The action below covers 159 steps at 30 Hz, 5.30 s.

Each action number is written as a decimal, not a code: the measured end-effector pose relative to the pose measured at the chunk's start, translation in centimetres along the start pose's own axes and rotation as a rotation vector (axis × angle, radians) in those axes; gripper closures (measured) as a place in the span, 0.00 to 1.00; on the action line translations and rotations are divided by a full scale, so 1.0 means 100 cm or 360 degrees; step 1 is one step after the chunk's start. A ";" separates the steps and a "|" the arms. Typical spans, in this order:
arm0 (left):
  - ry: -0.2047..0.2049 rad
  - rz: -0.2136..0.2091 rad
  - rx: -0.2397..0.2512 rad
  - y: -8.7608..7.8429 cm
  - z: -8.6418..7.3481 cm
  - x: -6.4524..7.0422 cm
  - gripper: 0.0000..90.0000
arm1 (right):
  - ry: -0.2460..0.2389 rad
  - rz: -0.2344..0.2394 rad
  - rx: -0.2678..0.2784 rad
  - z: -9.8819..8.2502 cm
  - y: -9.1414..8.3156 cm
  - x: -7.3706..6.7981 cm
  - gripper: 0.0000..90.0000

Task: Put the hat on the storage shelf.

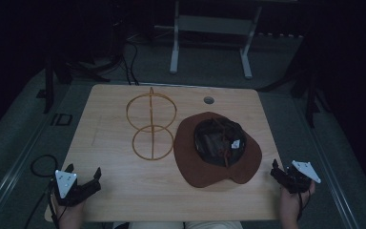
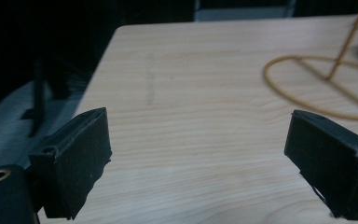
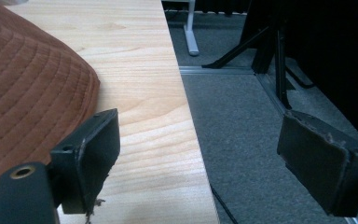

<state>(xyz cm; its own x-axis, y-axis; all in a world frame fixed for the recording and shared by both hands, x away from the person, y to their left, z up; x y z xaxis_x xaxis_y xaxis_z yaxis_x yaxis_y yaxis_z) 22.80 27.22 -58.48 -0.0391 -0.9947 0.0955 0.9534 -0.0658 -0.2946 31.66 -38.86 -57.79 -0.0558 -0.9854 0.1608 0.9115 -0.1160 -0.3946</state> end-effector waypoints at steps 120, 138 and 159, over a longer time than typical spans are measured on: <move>0.0309 -0.0908 -0.0533 0.052 0.009 0.141 0.16 | -0.0439 0.0470 -0.0059 0.182 0.007 -0.068 0.95; 0.0506 -0.1187 -0.0420 0.077 0.084 0.243 0.17 | -0.0435 0.0457 -0.0041 0.176 -0.002 -0.065 0.95; 0.0497 -0.1105 -0.0362 0.118 0.146 0.302 0.17 | -0.0452 0.0516 0.0062 0.182 -0.026 -0.076 0.95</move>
<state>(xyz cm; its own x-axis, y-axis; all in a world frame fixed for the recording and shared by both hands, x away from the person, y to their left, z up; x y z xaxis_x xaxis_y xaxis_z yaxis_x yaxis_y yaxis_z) 37.26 -2.44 -45.23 -0.7166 -0.6942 0.0674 0.5968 -0.6604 -0.4557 37.15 -28.75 -41.51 0.3454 -0.8960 0.2790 0.8784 0.2041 -0.4321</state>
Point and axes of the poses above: each handheld gripper's, and its own axes: y roughly forward along the jaws, z roughly out of its top, x roughly to its right, the point moved 2 cm from there along y, roughly forward along the jaws, and after that the axes turned 5 degrees about -y, right-handed, at the moved point
